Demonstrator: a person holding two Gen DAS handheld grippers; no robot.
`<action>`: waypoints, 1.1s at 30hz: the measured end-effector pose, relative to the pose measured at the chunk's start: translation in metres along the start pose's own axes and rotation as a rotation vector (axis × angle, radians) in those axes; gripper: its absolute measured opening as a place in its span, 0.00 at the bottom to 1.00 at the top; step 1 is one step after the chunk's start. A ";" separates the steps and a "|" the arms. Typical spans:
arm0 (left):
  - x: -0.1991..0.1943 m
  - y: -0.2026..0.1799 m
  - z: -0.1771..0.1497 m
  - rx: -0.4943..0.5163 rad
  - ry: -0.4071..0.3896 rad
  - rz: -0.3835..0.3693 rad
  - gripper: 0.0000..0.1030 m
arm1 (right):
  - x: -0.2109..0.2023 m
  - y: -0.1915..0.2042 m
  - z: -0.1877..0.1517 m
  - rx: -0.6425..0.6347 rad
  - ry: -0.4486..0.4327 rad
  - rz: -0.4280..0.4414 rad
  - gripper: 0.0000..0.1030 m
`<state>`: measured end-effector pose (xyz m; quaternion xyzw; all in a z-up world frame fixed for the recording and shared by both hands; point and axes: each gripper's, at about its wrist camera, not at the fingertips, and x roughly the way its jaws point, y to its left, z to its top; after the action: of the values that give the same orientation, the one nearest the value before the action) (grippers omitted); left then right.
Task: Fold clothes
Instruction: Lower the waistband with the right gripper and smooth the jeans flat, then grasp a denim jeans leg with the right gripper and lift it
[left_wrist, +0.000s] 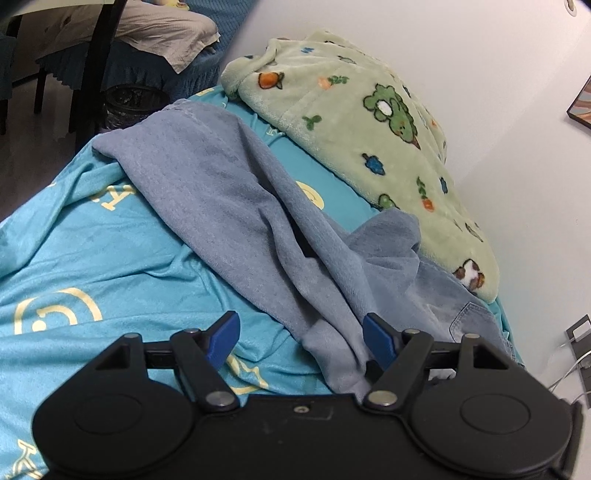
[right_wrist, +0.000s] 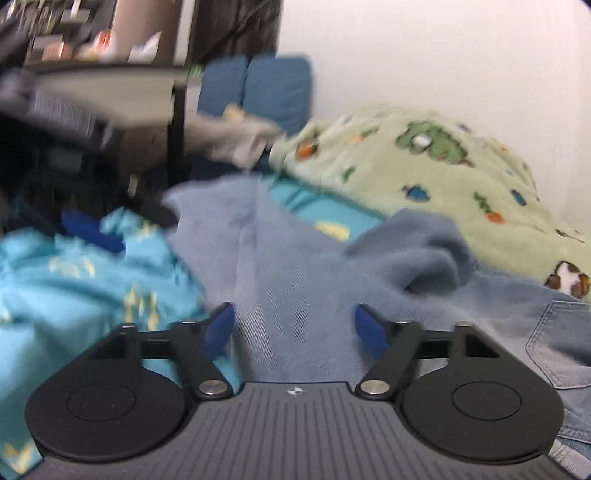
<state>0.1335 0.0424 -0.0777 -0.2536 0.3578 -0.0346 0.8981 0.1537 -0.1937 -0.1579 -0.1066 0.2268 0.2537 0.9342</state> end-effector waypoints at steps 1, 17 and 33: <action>-0.001 0.001 0.001 -0.009 -0.003 -0.004 0.69 | 0.000 -0.001 -0.001 0.017 0.013 0.001 0.17; -0.033 0.013 0.011 -0.105 -0.078 -0.057 0.69 | -0.111 0.067 0.016 -0.186 0.179 0.156 0.00; -0.023 0.008 0.006 -0.021 -0.034 0.045 0.69 | -0.045 0.037 0.010 -0.128 0.071 -0.012 0.28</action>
<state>0.1193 0.0578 -0.0630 -0.2552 0.3484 -0.0063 0.9019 0.1037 -0.1780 -0.1304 -0.1765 0.2424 0.2581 0.9184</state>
